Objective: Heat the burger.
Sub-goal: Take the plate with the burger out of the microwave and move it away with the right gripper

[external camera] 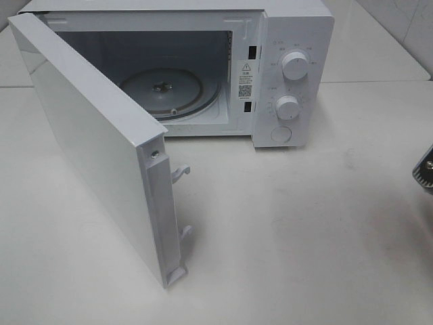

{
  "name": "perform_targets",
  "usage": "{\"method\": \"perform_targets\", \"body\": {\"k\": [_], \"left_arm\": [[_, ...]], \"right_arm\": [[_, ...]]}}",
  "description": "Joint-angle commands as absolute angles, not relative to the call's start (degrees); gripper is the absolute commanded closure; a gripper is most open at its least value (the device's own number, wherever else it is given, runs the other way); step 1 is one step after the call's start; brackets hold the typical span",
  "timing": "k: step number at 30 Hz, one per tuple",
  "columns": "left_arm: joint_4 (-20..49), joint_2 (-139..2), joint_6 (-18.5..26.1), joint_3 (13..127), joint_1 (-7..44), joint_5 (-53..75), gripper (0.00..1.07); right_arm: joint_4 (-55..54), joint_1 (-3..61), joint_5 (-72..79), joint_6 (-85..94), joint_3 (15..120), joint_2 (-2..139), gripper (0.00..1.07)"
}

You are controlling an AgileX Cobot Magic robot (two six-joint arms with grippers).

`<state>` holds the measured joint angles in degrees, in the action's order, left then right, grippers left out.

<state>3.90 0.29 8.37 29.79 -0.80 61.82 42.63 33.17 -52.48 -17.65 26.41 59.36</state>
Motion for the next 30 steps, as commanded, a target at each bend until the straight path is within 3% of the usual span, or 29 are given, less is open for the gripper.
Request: {"method": "perform_targets", "body": {"k": [1,13,30], "left_arm": [[3.78,0.52,8.42,29.62,-0.92,61.31,0.09],[3.78,0.52,8.42,29.62,-0.92,61.31,0.09],[3.78,0.52,8.42,29.62,-0.92,61.31,0.09]], "right_arm": [[48.24,32.89,-52.48,-23.20,26.70,61.65,1.07],[54.49,32.89,-51.97,-48.76,26.87,76.20,1.06],[59.36,32.89,-47.38,-66.63,26.87,94.82,1.03]]}}
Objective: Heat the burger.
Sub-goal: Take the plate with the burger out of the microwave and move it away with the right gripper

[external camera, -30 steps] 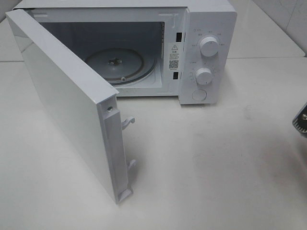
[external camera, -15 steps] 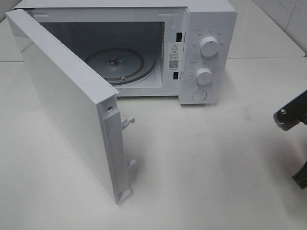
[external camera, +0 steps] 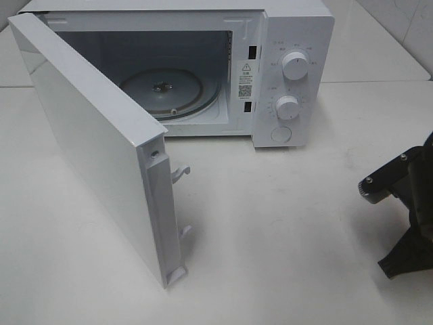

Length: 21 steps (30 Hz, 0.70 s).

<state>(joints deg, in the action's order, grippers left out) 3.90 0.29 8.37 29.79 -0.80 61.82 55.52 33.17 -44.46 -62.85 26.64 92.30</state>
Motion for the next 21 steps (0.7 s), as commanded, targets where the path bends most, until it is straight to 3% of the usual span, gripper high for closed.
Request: {"method": "perform_targets", "body": {"k": [1,9,11,14,16,21], "left_arm": [[3.78,0.52,8.42,29.62,-0.92,61.31,0.09],[3.78,0.52,8.42,29.62,-0.92,61.31,0.09],[3.78,0.52,8.42,29.62,-0.92,61.31,0.09],[3.78,0.52,8.42,29.62,-0.92,61.31,0.09],[3.78,0.52,8.42,29.62,-0.92,61.31,0.09],[3.78,0.52,8.42,29.62,-0.92,61.31,0.09]], "right_arm": [[59.76,32.89,-47.38,-68.24,26.87,96.89,1.02],[60.56,32.89,-47.04,-73.22,26.87,102.90,0.94],[60.50,32.89,-46.12,-73.11,26.87,102.90,0.84],[60.33,32.89,-46.07,-72.88,26.87,102.62,0.80],[57.41,32.89,-46.35,-69.50,27.16,100.32,0.64],[51.11,32.89,-46.24,-62.05,28.88,95.51,0.58]]}}
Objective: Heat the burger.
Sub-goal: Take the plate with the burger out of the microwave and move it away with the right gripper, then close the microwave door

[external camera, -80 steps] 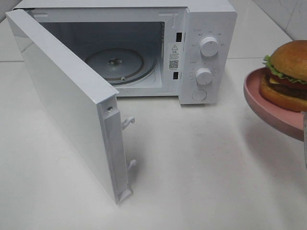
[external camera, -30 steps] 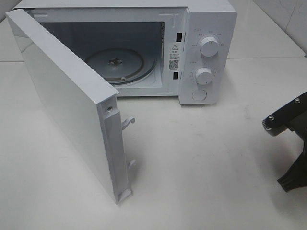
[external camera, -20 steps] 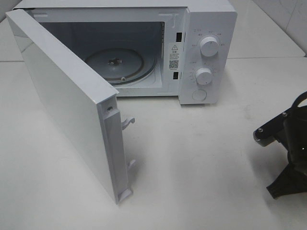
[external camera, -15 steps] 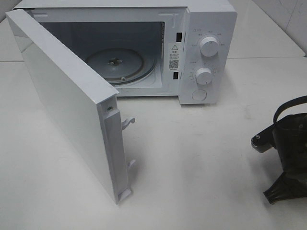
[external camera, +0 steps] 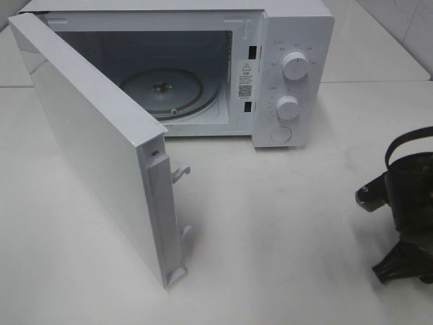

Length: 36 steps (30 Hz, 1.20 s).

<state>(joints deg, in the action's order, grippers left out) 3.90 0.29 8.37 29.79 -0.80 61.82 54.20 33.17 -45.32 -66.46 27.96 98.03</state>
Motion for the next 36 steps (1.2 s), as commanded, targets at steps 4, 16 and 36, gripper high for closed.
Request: {"method": "perform_targets", "body": {"k": [4,16,36], "left_arm": [[3.78,0.52,8.42,29.62,-0.92,61.31,0.09],[3.78,0.52,8.42,29.62,-0.92,61.31,0.09],[3.78,0.52,8.42,29.62,-0.92,61.31,0.09]], "right_arm": [[47.21,32.89,-46.24,-57.24,30.37,91.62,0.58],[27.79,32.89,-45.38,-30.60,35.58,77.06,0.46],[10.89,32.89,-57.01,-11.69,35.75,53.74,0.31]]}}
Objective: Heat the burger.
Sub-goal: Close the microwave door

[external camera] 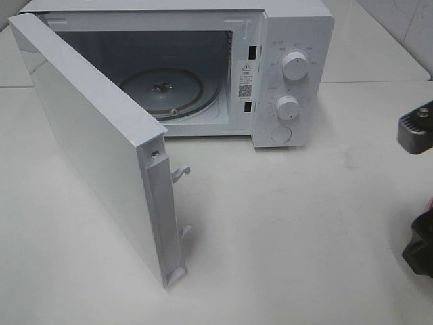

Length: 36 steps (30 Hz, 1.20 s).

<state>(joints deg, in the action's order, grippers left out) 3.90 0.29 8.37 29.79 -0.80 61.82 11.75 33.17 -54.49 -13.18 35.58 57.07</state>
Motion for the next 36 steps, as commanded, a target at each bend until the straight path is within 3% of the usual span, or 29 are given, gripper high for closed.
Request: {"method": "perform_targets", "body": {"k": [1,14,36], "left_arm": [[3.78,0.52,8.42,29.62,-0.92,61.31,0.09],[3.78,0.52,8.42,29.62,-0.92,61.31,0.09],[3.78,0.52,8.42,29.62,-0.92,61.31,0.09]], "right_arm": [[10.89,32.89,-57.98,-11.69,35.75,50.99,0.31],[11.00,32.77,-62.40,-10.94,35.75,33.29,0.31],[6.07,11.80,-57.01,-2.12,28.36,7.28,0.31]]}}
